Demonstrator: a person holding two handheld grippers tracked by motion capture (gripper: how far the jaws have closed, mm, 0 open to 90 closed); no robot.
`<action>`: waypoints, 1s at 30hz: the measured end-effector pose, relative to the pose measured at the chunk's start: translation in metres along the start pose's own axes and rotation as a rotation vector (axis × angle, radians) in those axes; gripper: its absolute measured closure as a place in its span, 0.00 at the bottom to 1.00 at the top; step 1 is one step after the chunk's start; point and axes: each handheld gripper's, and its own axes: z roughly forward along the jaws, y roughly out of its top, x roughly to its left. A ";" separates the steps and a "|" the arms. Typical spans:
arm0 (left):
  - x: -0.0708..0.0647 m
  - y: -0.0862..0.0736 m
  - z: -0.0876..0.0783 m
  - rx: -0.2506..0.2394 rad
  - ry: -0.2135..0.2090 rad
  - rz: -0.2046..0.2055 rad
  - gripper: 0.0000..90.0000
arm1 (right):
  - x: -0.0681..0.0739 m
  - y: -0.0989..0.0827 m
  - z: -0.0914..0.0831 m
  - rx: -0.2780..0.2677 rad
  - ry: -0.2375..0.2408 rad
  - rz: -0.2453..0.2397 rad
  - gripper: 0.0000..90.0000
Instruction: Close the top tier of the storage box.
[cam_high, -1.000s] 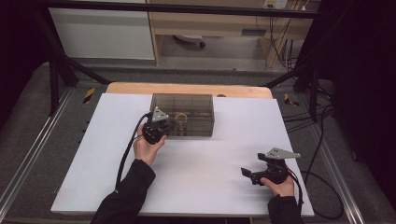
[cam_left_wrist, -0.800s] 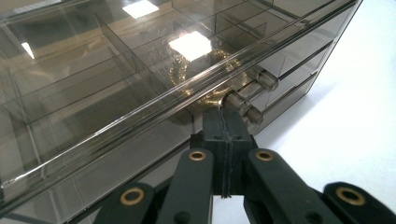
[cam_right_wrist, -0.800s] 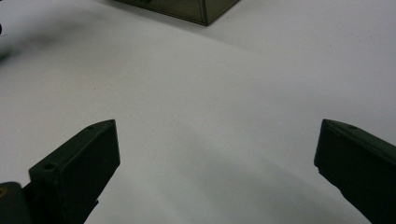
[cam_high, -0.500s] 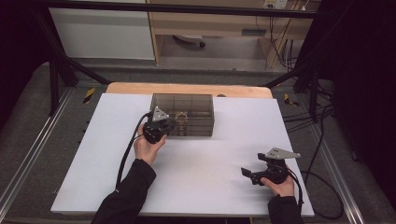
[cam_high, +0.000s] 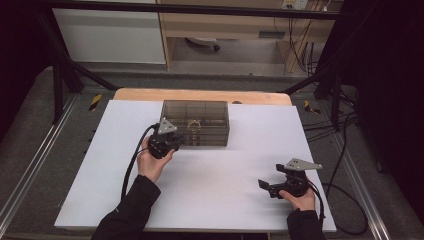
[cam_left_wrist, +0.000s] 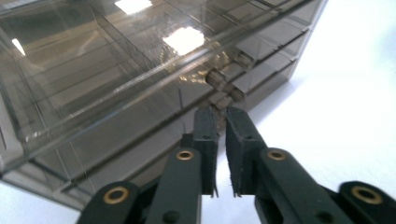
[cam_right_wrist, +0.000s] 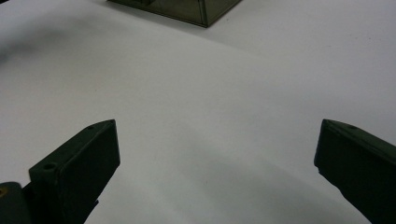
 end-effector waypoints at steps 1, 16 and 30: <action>0.000 -0.001 -0.002 -0.003 -0.003 0.000 0.88 | 0.000 0.000 0.000 0.000 0.001 -0.002 0.01; -0.001 -0.021 -0.025 0.038 -0.034 -0.007 0.46 | 0.001 0.000 0.001 0.003 0.002 0.001 0.01; 0.010 -0.053 -0.048 0.030 -0.040 -0.038 0.14 | 0.001 0.000 0.001 0.001 0.002 -0.001 0.01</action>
